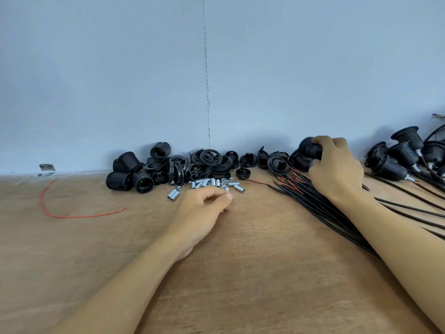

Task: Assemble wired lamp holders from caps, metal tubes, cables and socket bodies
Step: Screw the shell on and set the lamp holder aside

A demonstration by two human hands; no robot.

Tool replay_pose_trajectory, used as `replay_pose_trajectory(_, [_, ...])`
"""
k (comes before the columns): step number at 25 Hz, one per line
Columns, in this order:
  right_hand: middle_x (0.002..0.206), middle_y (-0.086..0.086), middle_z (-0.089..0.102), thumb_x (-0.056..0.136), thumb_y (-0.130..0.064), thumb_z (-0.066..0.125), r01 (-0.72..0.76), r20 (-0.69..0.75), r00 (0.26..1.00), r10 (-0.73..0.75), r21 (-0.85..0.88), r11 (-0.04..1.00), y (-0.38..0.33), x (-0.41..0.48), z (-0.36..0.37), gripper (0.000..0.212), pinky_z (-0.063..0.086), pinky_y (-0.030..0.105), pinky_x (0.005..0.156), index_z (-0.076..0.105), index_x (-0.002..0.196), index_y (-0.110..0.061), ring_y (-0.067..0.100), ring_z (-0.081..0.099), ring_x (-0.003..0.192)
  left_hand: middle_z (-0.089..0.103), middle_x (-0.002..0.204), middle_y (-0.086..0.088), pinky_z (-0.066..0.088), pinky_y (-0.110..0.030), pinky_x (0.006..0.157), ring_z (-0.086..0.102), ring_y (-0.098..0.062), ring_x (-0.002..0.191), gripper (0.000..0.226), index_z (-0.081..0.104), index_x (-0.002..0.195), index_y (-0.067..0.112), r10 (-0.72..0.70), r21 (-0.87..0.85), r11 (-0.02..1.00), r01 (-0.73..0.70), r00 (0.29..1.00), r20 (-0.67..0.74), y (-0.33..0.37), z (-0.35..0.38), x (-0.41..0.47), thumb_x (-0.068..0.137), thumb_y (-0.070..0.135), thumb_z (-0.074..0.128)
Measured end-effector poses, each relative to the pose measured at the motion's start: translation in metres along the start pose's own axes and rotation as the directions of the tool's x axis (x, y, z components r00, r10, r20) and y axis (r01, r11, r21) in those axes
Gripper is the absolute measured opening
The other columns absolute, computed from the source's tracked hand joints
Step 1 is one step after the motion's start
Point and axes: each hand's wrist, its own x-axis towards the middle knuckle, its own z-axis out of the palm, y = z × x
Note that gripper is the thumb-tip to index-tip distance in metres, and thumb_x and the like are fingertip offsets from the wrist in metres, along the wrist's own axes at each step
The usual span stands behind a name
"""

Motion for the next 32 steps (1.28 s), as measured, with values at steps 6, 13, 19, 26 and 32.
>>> replay_pose_trajectory(6, [0.139,0.014,0.047,0.092,-0.024,0.056,0.073,-0.053,0.995,-0.082,-0.156,0.985,-0.012,-0.004,0.003,0.039,0.034,0.048,0.098,0.058,0.129,-0.012,0.039,0.044,0.123,0.076,0.085,0.015,0.047,-0.027,0.088,0.067,0.005,0.082,0.013,0.078,0.085,0.038,0.006,0.042,0.999,-0.006,1.0,-0.007,0.001,0.0,-0.001,0.094,0.034,0.069])
replay_pose_trajectory(13, [0.13,0.008,0.055,0.084,-0.011,0.06,0.314,-0.007,0.945,-0.327,-0.26,0.913,-0.031,-0.025,0.011,0.029,0.026,0.044,0.093,0.071,0.11,-0.017,0.035,0.043,0.118,0.076,0.084,0.017,0.047,-0.023,0.083,0.066,0.005,0.081,0.014,0.078,0.085,0.032,0.009,0.052,0.999,-0.008,1.0,-0.02,0.003,0.001,-0.003,0.094,0.028,0.069])
replay_pose_trajectory(19, [0.114,-0.001,0.062,0.093,-0.025,0.059,0.516,0.1,0.853,-0.513,-0.008,0.856,-0.054,-0.053,0.019,0.021,0.035,0.04,0.09,0.072,0.109,-0.022,0.026,0.052,0.111,0.074,0.083,0.023,0.044,-0.015,0.076,0.066,0.004,0.083,0.014,0.077,0.083,0.031,0.029,0.101,0.995,-0.025,0.999,-0.034,0.004,0.004,-0.003,0.093,0.026,0.07])
replay_pose_trajectory(26, [0.096,-0.02,0.052,0.093,-0.037,0.06,0.405,0.231,0.851,-0.472,0.283,0.869,-0.058,-0.069,0.023,0.017,0.042,0.028,0.073,0.067,0.108,-0.034,0.006,0.055,0.089,0.059,0.064,0.016,0.039,-0.003,0.064,0.056,0.003,0.066,0.026,0.071,0.086,0.028,0.208,0.38,0.907,-0.181,0.978,-0.032,0.005,0.009,-0.006,0.083,0.003,0.069])
replay_pose_trajectory(32, [0.096,-0.016,0.057,0.088,-0.048,0.065,0.269,0.32,0.884,-0.341,0.248,0.931,-0.066,-0.065,0.03,0.027,0.043,0.03,0.076,0.066,0.112,-0.036,0.008,0.055,0.093,0.053,0.095,0.005,0.033,-0.017,0.065,0.047,-0.008,0.083,0.035,0.053,0.097,0.025,0.143,0.443,0.896,0.025,0.929,-0.342,0.003,-0.001,0.004,0.078,-0.002,0.063])
